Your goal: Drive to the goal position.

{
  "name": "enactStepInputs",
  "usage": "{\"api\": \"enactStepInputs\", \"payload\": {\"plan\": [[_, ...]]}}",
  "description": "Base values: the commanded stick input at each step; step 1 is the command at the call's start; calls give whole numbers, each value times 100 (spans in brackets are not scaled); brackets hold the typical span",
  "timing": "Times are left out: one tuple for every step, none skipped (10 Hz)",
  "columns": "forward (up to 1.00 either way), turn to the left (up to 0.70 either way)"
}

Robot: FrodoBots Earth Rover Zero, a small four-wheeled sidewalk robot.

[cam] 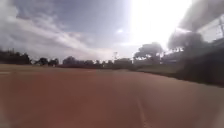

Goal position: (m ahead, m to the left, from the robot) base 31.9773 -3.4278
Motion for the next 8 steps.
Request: {"api": "enactStepInputs", "payload": {"plan": [[70,0],[70,0],[70,-35],[70,-35],[70,-35],[70,-35],[70,-35],[70,-30]]}}
